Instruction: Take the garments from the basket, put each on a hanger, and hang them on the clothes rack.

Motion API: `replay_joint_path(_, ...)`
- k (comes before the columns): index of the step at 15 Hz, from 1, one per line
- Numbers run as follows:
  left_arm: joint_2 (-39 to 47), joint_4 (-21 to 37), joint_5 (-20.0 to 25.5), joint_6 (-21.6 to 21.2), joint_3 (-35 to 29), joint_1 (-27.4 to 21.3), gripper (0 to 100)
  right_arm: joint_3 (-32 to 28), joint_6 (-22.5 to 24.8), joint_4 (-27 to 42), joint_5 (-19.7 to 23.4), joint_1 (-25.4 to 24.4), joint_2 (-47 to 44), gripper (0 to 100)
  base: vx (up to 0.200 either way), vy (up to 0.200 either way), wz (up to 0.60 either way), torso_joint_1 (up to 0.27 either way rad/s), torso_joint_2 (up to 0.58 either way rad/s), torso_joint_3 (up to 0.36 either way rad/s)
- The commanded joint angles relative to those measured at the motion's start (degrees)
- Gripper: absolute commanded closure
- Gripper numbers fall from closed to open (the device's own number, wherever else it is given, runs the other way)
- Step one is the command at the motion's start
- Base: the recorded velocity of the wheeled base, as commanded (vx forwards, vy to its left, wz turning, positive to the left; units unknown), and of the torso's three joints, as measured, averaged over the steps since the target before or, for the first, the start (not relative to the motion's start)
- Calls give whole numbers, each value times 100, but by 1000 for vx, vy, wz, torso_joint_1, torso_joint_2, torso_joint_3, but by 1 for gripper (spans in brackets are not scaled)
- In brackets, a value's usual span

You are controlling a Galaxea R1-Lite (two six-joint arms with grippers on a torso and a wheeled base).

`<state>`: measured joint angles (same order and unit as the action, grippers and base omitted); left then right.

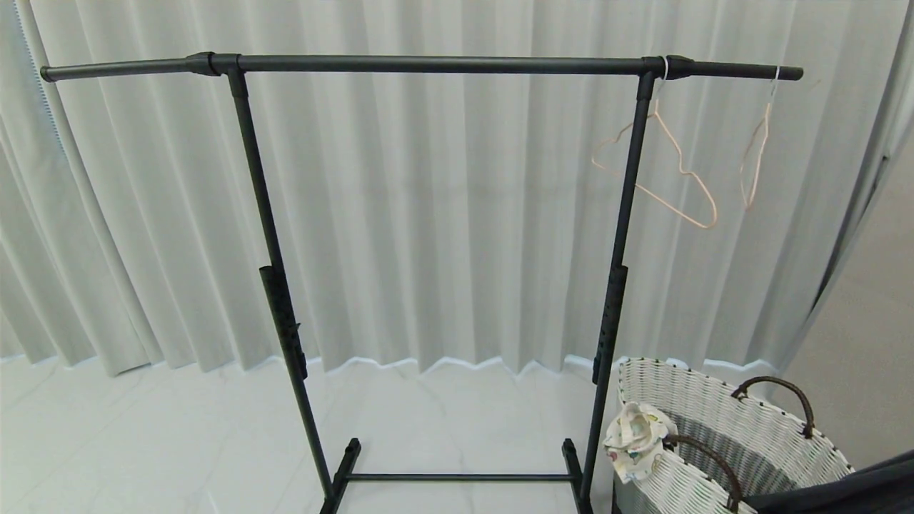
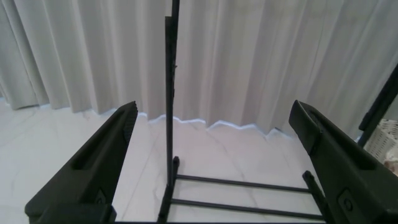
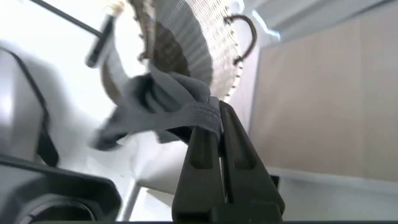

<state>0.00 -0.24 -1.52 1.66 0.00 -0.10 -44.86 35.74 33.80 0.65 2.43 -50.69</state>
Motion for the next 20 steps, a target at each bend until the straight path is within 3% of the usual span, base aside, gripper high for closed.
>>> replay_joint_path(1,0,-2,-6,19,0,1,0,-58,-551,-23,23,-823,103,100,-200,0,0,2,2,7)
replay_joint_path(4,9,-2,3,-25,0,1,0,-128,-1447,-322,23,-2053,-99,100,-133,0,0,6,3,2)
replay_joint_path(8,9,-2,3,-60,0,1,0,-260,-2159,-1412,23,-3169,-767,100,0,0,0,0,0,0)
replay_joint_path(10,9,-2,73,-254,0,1,0,-321,-2361,-1965,-3,-3451,-1154,100,0,0,0,0,0,0)
replay_joint_path(13,18,-64,196,-333,-149,1,0,-321,-2370,-2361,-12,-3468,-1400,100,0,0,0,0,0,0)
replay_joint_path(14,387,-72,618,-227,-800,-96,0,-321,-2370,-2414,-3,-3468,-1417,100,0,0,0,0,0,0)
replay_joint_path(15,721,-99,750,-139,-1090,-192,0,-321,-2370,-2458,-3,-3468,-1435,100,0,0,0,0,0,0)
replay_joint_path(16,1942,-169,838,-52,-2171,-386,0,-313,-2423,-2589,6,-3495,-1488,100,0,0,0,0,0,0)
replay_joint_path(17,2522,-178,899,-69,-2558,-465,0,-313,-2476,-2625,14,-3547,-1523,100,0,0,0,0,0,0)
replay_joint_path(19,4676,-345,917,-113,-3885,-1388,0,-321,-2687,-2959,32,-3688,-1655,100,0,0,0,0,0,0)
replay_joint_path(20,5563,-696,891,-78,-4395,-1906,0,-330,-2695,-3090,23,-3688,-1699,100,0,0,0,0,0,0)
